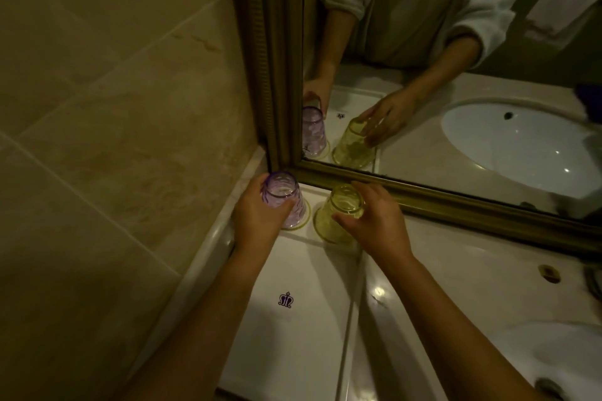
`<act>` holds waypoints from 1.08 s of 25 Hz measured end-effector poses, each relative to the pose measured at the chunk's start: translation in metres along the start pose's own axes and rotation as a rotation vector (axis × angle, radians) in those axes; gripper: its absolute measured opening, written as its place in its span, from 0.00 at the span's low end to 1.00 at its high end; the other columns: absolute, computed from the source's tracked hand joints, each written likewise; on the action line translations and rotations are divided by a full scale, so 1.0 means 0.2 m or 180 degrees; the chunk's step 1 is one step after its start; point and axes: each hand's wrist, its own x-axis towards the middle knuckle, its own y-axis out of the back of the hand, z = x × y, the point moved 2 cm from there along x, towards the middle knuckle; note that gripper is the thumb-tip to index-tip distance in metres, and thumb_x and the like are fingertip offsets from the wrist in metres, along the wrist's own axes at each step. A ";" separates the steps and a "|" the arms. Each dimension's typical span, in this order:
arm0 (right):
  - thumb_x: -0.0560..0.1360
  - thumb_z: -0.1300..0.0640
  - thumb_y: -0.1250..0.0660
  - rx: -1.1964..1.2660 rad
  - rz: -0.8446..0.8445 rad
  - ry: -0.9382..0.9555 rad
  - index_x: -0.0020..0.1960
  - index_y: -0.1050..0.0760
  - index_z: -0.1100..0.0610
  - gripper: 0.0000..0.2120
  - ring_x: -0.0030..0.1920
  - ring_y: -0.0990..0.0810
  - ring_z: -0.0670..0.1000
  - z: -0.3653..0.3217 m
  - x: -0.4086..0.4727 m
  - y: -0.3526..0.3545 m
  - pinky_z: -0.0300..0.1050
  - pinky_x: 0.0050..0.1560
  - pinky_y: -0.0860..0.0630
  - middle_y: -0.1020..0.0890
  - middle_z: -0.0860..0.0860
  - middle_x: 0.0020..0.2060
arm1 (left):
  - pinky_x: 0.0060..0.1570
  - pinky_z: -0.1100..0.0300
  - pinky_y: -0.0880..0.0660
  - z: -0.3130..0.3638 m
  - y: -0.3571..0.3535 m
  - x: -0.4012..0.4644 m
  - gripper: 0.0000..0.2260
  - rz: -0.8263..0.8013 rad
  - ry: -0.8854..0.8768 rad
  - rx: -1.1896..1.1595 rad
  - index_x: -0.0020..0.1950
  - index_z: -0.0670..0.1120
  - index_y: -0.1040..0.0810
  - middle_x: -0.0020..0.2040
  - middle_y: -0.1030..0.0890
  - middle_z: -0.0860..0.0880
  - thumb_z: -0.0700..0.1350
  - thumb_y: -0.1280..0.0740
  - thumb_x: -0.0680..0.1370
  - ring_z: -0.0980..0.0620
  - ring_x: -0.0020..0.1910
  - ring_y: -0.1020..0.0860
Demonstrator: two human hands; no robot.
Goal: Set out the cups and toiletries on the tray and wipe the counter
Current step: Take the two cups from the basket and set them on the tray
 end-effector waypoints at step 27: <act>0.65 0.53 0.24 -0.0380 -0.0175 0.0036 0.65 0.30 0.57 0.31 0.59 0.26 0.58 0.06 0.02 -0.04 0.49 0.52 0.27 0.25 0.57 0.60 | 0.57 0.56 0.32 0.06 0.02 0.03 0.17 -0.0610 -0.1345 0.1296 0.55 0.41 0.20 0.58 0.23 0.40 0.37 0.28 0.67 0.40 0.57 0.26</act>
